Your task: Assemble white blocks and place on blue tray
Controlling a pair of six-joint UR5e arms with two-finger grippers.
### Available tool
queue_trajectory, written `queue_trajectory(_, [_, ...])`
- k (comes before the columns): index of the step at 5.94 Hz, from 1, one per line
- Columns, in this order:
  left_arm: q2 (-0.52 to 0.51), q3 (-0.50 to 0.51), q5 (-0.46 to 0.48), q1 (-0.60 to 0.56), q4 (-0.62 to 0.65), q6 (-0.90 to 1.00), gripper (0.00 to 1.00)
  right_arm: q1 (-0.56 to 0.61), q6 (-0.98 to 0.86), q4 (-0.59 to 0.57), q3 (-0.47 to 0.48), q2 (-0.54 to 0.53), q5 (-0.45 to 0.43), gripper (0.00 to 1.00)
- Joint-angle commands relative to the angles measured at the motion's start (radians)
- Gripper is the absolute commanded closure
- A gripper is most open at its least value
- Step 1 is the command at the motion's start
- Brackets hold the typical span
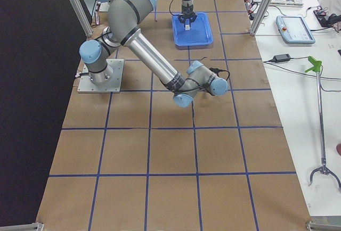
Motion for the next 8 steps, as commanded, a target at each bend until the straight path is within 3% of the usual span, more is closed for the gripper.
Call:
queue_trajectory(1, [-0.003, 0.000, 0.000, -0.015, 0.001, -0.002, 0.63, 0.035, 0.016, 0.022, -0.006, -0.114, 0.003, 0.72])
queue_trajectory(2, [-0.001, 0.000, -0.003, -0.015, 0.000, -0.013, 0.04, 0.046, 0.023, 0.062, -0.005, -0.152, 0.006, 0.72])
queue_trajectory(5, [0.102, 0.003, -0.003, -0.007, -0.058, -0.080, 0.02, 0.123, 0.059, 0.076, 0.061, -0.202, 0.067, 0.72])
queue_trajectory(7, [0.262, 0.024, -0.003, -0.006, -0.276, -0.083, 0.02, 0.191, 0.122, 0.058, 0.162, -0.262, 0.116, 0.72])
queue_trajectory(8, [0.319, 0.061, -0.001, -0.002, -0.418, -0.083, 0.02, 0.248, 0.176, -0.008, 0.202, -0.278, 0.120, 0.72])
